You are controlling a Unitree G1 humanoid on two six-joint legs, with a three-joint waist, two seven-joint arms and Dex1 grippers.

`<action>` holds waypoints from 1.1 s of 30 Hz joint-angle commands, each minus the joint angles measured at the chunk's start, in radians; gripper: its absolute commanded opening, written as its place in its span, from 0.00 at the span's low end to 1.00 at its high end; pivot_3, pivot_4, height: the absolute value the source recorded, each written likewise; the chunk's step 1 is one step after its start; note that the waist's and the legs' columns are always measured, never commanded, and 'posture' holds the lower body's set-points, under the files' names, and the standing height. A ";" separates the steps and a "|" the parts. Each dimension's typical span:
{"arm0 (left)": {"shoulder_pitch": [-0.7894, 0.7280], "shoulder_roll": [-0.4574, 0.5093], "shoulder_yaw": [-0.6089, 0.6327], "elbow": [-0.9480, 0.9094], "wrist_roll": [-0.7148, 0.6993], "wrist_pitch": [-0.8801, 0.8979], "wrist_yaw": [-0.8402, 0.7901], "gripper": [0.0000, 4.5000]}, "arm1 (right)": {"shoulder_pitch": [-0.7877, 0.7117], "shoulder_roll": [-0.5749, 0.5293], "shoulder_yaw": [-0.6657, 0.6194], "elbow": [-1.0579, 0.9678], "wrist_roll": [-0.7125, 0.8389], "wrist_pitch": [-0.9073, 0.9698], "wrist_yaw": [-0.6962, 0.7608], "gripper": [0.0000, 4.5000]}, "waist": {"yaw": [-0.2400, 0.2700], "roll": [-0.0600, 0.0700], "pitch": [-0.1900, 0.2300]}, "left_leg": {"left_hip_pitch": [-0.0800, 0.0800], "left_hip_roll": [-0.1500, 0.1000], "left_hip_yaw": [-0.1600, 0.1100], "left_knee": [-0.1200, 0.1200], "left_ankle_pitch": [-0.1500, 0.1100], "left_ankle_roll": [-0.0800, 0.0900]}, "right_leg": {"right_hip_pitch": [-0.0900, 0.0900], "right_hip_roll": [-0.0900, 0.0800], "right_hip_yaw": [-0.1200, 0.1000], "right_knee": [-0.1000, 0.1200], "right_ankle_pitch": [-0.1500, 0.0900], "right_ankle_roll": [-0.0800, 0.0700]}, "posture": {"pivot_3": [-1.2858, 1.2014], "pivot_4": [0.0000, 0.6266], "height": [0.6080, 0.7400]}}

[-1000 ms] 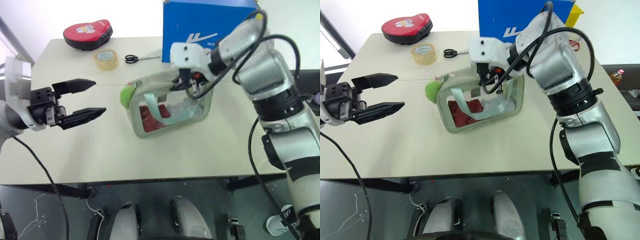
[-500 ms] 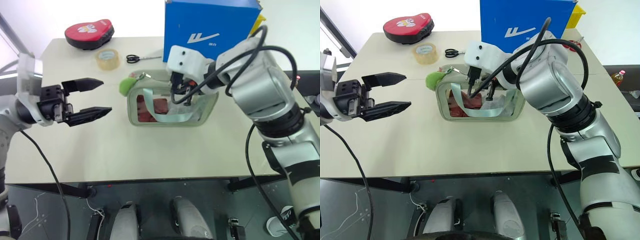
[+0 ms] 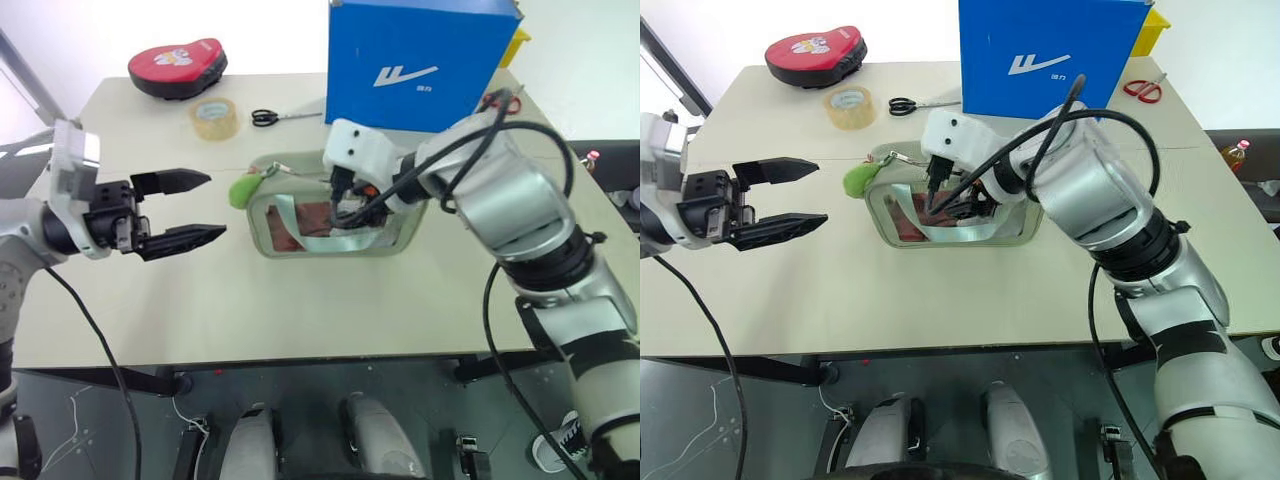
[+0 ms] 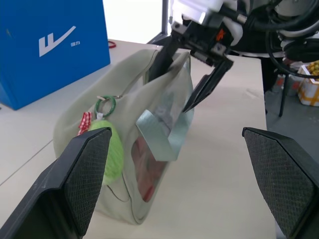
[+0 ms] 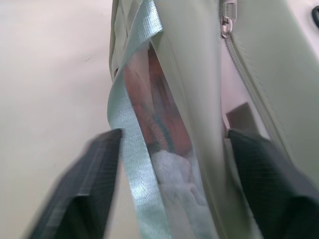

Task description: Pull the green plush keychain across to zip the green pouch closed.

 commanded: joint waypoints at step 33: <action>-0.147 -0.047 -0.123 0.161 0.209 -0.139 0.036 1.00 | 0.269 -0.209 -0.185 0.254 0.000 -0.859 0.144 0.02 | 0.000 0.000 0.000 | 0.001 0.000 0.001 -0.001 0.000 0.000 | 0.001 0.001 0.001 0.000 0.000 0.000 | 0.52 0.24 0.98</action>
